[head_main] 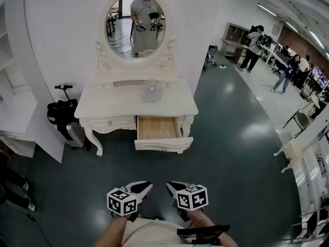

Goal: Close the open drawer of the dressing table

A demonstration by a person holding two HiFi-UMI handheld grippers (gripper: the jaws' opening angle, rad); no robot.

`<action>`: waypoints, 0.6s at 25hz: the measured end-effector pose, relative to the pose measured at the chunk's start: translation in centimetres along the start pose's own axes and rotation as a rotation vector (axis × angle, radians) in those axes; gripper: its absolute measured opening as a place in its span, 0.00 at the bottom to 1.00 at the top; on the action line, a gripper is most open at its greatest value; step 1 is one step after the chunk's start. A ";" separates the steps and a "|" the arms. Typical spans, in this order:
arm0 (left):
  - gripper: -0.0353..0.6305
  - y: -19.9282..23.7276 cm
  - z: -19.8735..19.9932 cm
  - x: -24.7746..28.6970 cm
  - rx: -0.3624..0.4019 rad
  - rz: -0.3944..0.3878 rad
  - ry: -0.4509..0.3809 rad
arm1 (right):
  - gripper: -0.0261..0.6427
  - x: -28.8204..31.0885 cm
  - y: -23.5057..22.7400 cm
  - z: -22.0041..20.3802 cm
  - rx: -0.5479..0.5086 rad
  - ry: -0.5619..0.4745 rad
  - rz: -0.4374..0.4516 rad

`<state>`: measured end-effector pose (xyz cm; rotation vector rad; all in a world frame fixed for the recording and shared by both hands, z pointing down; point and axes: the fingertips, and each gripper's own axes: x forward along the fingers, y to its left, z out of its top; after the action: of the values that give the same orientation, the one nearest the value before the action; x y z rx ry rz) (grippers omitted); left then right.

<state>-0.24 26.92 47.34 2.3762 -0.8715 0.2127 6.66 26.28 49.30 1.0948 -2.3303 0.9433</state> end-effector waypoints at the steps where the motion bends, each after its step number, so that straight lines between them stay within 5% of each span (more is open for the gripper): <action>1: 0.13 0.0 0.0 0.0 -0.001 0.001 0.001 | 0.06 0.0 0.0 0.0 0.002 0.000 0.000; 15: 0.13 0.1 0.2 0.2 -0.017 0.023 -0.012 | 0.06 0.1 -0.1 0.6 0.009 -0.012 0.025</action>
<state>-0.16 26.65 47.31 2.3556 -0.9030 0.1991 6.68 25.77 48.98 1.0805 -2.3569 0.9602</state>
